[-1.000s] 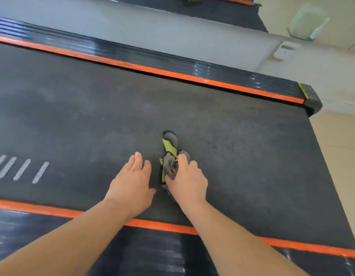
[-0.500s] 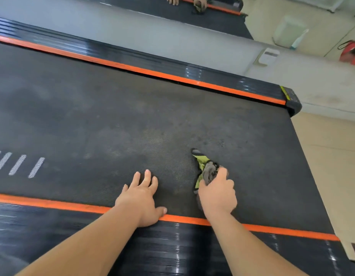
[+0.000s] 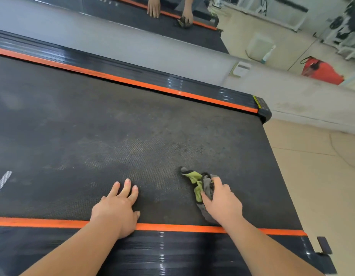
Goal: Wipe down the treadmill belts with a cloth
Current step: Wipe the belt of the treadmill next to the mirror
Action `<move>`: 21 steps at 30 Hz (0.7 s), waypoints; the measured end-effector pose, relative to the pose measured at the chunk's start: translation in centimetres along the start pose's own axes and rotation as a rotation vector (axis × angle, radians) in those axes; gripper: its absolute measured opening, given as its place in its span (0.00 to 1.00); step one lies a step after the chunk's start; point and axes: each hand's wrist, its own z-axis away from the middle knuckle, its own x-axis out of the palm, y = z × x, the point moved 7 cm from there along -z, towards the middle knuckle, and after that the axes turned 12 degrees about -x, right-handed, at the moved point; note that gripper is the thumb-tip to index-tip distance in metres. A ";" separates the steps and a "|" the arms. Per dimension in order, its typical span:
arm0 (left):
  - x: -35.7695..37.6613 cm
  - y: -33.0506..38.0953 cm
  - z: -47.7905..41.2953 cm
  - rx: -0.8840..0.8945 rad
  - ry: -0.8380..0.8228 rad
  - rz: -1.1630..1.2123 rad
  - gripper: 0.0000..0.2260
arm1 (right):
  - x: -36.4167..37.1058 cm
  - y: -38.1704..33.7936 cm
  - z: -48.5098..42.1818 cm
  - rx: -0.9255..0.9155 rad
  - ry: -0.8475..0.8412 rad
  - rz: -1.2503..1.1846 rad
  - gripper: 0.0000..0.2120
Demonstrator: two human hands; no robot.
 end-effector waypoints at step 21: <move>-0.6 0.1 0.8 0.019 0.001 0.029 0.31 | -0.4 -1.4 -2.1 0.113 0.043 0.045 0.23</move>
